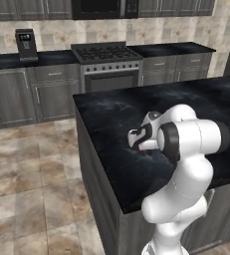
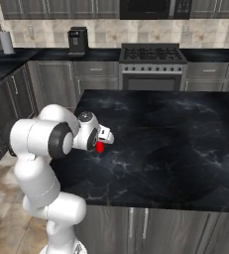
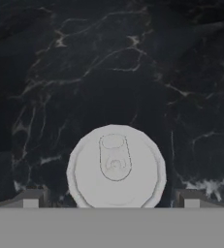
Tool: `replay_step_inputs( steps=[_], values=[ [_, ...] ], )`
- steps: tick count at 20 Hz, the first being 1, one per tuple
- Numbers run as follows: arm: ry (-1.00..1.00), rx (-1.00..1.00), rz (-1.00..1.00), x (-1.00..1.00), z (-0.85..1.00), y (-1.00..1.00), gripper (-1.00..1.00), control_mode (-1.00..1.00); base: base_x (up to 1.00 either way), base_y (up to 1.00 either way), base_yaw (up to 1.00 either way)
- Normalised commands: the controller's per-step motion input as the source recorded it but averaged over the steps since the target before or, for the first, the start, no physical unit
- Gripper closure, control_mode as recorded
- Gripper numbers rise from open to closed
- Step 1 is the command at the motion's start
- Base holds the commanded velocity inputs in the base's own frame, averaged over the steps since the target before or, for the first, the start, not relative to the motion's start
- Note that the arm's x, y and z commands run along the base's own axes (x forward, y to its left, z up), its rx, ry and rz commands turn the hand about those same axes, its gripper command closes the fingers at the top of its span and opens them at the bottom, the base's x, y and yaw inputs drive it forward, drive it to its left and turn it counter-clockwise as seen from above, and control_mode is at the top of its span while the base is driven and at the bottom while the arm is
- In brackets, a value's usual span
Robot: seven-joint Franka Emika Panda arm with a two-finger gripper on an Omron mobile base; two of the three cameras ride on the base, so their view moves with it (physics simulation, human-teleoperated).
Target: Pick the beer, bottled water, can from the counter and place them in the open cabinet.
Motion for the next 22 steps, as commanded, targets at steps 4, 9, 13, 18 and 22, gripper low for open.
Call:
replay_step_inputs(
  steps=[4, 9, 13, 18, 22],
  values=[
    [0.00, 0.00, 0.00, 0.09, -0.04, 0.00, -1.00, -1.00, 0.00, 0.00, 0.00],
    [0.00, 0.00, -0.01, 0.05, -0.03, 0.00, -1.00, -1.00, 0.00, 0.00, 0.00],
    [0.02, 0.00, -0.01, 0.03, -0.09, 0.00, 1.00, -1.00, 0.00, 0.00, 0.00],
    [0.06, 0.00, 0.00, 0.00, -0.04, 0.00, 1.00, -1.00, 0.00, 0.00, 0.00],
    [-0.02, 0.00, 0.00, -0.02, 0.00, 0.00, 1.00, -1.00, 0.00, 0.00, 0.00]
  ],
)
